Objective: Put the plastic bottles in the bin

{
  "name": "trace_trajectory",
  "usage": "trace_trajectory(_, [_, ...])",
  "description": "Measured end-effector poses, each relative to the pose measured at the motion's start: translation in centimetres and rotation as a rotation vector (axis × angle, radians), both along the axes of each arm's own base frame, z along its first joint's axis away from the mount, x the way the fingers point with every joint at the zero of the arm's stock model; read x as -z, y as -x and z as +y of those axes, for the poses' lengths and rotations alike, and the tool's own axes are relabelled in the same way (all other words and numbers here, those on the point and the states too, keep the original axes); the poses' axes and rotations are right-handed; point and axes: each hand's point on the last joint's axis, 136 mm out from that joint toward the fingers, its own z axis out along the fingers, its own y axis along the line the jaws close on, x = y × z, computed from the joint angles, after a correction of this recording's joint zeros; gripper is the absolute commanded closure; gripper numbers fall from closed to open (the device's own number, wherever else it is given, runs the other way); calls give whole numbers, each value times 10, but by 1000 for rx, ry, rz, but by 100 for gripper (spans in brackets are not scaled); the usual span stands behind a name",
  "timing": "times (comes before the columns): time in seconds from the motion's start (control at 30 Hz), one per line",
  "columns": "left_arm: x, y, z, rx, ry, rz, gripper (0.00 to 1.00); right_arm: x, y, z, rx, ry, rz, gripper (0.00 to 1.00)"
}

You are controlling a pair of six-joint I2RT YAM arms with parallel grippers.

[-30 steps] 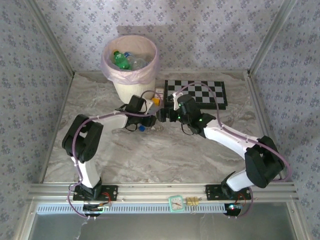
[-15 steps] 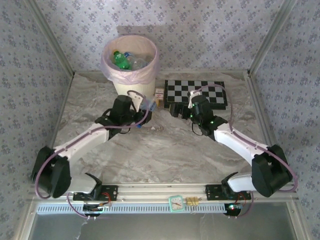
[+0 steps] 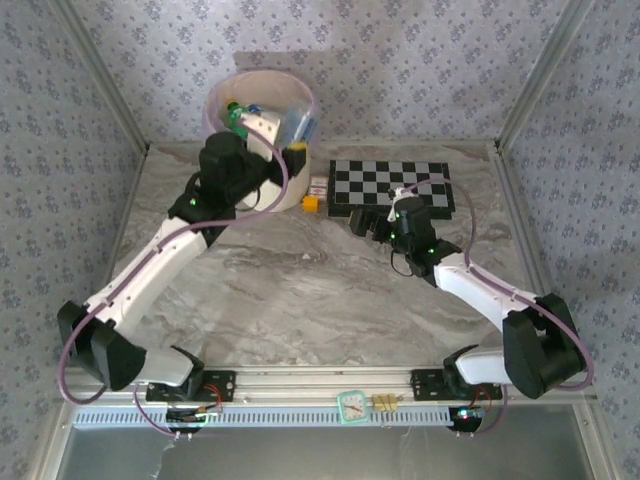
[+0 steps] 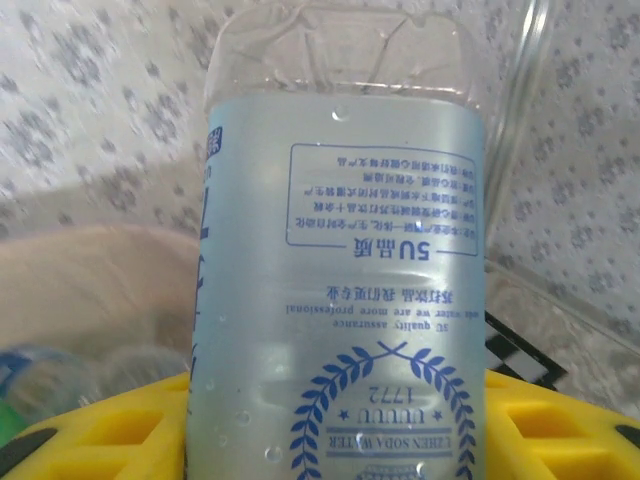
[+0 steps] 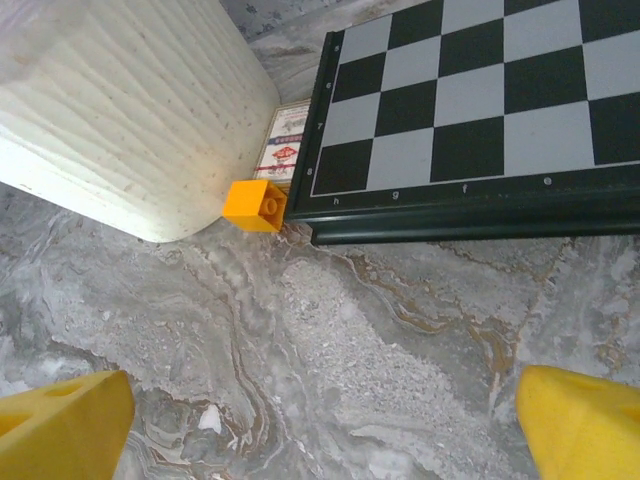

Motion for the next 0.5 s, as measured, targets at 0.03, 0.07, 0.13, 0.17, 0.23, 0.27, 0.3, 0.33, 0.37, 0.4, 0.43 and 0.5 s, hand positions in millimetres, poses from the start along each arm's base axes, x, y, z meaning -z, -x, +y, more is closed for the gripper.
trace_trajectory(0.03, [-7, -10, 4, -18, -8, -10, 52, 0, 1, -2, 4, -3, -1, 0])
trace_trajectory(0.07, [-12, -19, 9, -36, -16, -17, 52, -1, 2, -4, 9, -3, -3, 0])
trace_trajectory(0.13, [-13, -37, 20, -69, -36, -10, 52, -2, 4, -8, 18, -9, -8, 0])
trace_trajectory(0.17, [-11, -46, 26, -86, -51, 0, 52, -3, 5, -10, 22, -11, -12, 0])
trace_trajectory(0.23, [-7, -64, 36, -114, -77, 24, 52, -5, 5, -13, 30, -15, -17, 0])
trace_trajectory(0.27, [-4, -74, 42, -130, -93, 39, 52, -6, 6, -14, 33, -17, -19, 0])
trace_trajectory(0.3, [0, -83, 47, -144, -108, 56, 52, -7, 6, -15, 34, -17, -21, 0])
trace_trajectory(0.33, [4, -92, 53, -158, -120, 75, 52, -7, 6, -16, 38, -17, -24, 0])
trace_trajectory(0.37, [8, -101, 59, -173, -133, 92, 52, -7, 7, -18, 42, -16, -25, 0])
trace_trajectory(0.4, [11, -108, 65, -186, -144, 108, 52, -7, 8, -18, 43, -15, -25, 0])
trace_trajectory(0.43, [14, -116, 71, -199, -156, 124, 52, -6, 9, -19, 45, -15, -24, 0])
trace_trajectory(0.5, [22, -130, 84, -224, -178, 159, 51, -5, 10, -21, 48, -14, -22, 0])
